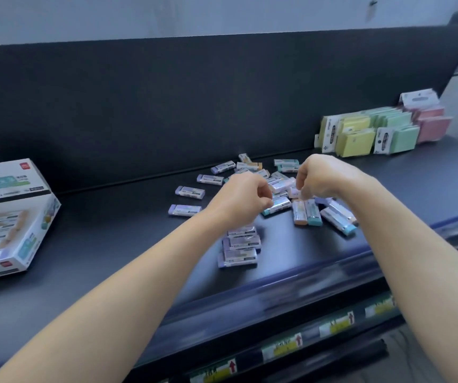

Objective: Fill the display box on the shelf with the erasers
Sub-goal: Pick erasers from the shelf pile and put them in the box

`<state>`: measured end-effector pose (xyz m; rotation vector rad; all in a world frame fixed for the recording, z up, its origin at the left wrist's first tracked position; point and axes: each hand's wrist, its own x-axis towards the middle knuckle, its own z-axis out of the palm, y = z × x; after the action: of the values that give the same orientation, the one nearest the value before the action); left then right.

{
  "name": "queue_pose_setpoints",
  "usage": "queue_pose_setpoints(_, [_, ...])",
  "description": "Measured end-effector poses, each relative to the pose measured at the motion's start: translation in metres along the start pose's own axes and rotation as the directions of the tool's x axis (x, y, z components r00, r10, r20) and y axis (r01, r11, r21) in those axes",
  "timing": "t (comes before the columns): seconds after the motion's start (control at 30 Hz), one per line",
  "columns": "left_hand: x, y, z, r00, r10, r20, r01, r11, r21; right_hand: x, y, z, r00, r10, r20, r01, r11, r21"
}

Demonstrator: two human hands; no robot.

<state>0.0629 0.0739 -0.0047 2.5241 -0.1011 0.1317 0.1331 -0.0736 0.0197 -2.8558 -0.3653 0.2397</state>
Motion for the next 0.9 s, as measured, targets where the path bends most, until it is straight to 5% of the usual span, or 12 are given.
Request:
queue_pose_setpoints(0.33, [0.014, 0.043, 0.04, 0.995, -0.084, 0.06, 0.072, 0.98, 0.184, -0.006, 0.041, -0.013, 0.987, 0.141, 0.073, -0.14, 0.99, -0.023])
queue_pose_setpoints(0.73, [0.018, 0.029, 0.034, 0.984, -0.175, 0.039, 0.171, 0.98, 0.099, -0.011, 0.03, -0.008, 0.975, 0.211, 0.068, -0.203, 0.973, -0.108])
queue_pose_setpoints(0.9, [0.014, 0.02, 0.02, 0.985, -0.157, 0.065, 0.161, 0.985, -0.062, -0.011, 0.022, -0.004, 0.974, 0.224, 0.042, -0.218, 0.969, -0.115])
